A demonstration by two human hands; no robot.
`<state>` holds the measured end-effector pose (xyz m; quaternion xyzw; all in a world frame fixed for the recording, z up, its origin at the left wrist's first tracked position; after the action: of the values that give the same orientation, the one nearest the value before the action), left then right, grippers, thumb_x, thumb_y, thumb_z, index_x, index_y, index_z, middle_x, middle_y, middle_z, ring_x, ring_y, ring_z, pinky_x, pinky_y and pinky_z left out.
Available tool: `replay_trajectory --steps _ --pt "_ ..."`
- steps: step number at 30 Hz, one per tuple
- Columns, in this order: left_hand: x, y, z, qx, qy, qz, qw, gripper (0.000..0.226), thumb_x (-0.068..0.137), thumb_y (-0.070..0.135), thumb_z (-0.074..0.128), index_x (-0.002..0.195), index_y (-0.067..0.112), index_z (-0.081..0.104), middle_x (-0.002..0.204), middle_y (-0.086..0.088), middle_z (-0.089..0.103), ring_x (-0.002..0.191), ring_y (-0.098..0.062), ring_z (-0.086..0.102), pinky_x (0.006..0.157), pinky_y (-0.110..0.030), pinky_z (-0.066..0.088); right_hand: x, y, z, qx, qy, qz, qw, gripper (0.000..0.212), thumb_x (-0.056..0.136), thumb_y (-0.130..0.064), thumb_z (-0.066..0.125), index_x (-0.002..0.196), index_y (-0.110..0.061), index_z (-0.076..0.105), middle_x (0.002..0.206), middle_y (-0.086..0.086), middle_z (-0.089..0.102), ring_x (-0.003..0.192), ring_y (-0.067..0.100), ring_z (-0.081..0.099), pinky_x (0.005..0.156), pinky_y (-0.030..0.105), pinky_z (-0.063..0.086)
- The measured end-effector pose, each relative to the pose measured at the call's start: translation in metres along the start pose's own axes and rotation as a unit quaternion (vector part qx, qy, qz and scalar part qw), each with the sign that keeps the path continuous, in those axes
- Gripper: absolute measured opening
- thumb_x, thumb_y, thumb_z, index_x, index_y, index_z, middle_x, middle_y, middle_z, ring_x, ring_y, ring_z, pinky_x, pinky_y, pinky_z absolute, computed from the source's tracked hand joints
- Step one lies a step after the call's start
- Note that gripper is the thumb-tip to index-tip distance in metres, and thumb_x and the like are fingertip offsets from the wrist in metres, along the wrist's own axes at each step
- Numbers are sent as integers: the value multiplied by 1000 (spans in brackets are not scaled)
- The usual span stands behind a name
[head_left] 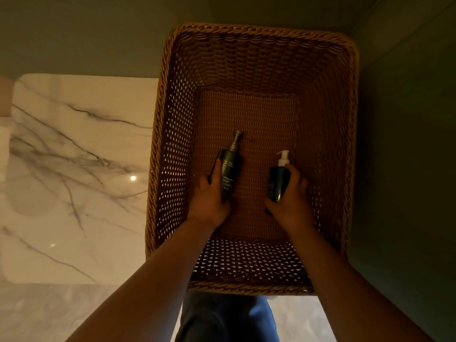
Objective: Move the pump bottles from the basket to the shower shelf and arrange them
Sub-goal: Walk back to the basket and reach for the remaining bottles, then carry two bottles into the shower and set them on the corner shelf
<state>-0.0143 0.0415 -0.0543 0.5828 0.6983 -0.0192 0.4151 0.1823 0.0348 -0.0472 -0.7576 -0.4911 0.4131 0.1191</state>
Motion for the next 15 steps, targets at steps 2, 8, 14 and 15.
replay_trajectory --steps 2,8,14,15 --pt "-14 7 -8 -24 9 7 1000 100 84 28 63 146 37 -15 136 -16 34 112 -32 46 89 -42 44 -10 -8 -9 6 8 -16 1000 98 72 -15 78 147 -31 15 143 12 25 118 29 45 80 36 50" --pt "-75 43 -60 -91 62 40 993 100 82 28 63 146 40 -12 131 -11 37 111 -31 48 84 -46 48 -52 -62 -53 41 44 -90 994 94 72 -16 79 143 -35 20 140 7 29 111 14 42 77 23 43" --pt "-159 74 -140 -164 139 110 970 102 81 21 67 144 41 -10 128 -11 40 107 -24 47 79 -37 43 -109 -134 -107 60 80 -170 980 94 70 -17 81 141 -36 23 139 2 34 106 7 44 71 6 34" --pt "-173 77 -153 -172 152 121 966 102 81 19 68 145 41 -9 128 -10 41 107 -21 47 81 -37 44 -120 -146 -115 66 84 -181 978 94 70 -18 81 141 -39 22 140 0 33 107 8 45 71 7 36"
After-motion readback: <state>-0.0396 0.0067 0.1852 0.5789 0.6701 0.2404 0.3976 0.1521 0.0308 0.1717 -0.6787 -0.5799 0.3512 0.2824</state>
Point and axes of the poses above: each hand's wrist, its own x-axis towards the middle knuckle, its own z-axis out of the palm, y = z × x, the point moved 2 cm from there along x, towards the middle knuckle
